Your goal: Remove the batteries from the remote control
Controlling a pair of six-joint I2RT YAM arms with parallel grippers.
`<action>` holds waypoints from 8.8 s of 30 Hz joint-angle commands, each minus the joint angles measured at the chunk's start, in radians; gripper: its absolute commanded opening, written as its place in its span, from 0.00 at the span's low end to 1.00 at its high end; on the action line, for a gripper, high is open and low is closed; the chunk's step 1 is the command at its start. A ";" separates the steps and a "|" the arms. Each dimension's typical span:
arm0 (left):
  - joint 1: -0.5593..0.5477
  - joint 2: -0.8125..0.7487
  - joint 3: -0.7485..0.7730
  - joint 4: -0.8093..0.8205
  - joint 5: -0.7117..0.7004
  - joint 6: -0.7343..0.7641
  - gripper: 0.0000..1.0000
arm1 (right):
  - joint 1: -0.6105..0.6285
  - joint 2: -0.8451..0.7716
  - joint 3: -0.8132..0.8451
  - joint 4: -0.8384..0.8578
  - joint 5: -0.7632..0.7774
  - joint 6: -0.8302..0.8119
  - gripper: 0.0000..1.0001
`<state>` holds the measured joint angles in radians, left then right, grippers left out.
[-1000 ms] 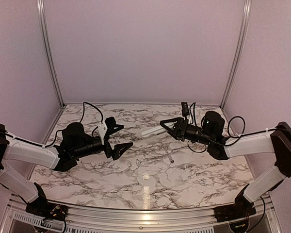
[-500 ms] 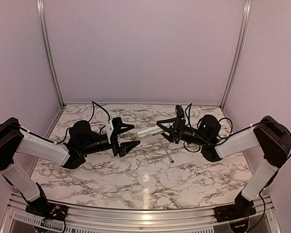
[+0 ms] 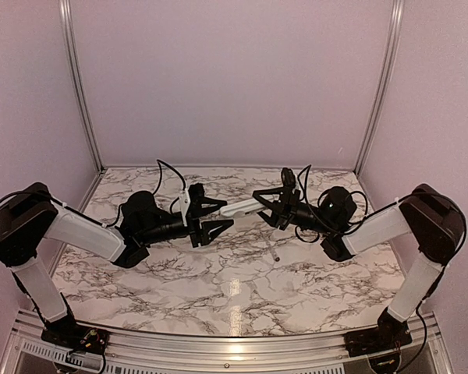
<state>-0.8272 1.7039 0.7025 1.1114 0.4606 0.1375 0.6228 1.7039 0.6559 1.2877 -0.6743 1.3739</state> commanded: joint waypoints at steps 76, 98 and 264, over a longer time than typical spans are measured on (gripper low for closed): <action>-0.025 -0.079 -0.076 -0.103 -0.209 -0.280 0.00 | 0.005 -0.263 0.055 -0.641 0.234 -0.601 0.79; 0.079 -0.039 -0.195 0.095 -0.220 -0.620 0.00 | 0.005 -0.480 0.057 -0.998 0.555 -0.757 0.79; 0.079 -0.099 -0.325 0.194 -0.229 -1.094 0.00 | 0.416 0.065 0.585 -1.251 0.799 -0.953 0.71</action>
<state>-0.7479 1.6356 0.3874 1.2564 0.2207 -0.9623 1.0344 1.7500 1.2156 0.0677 0.1040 0.4324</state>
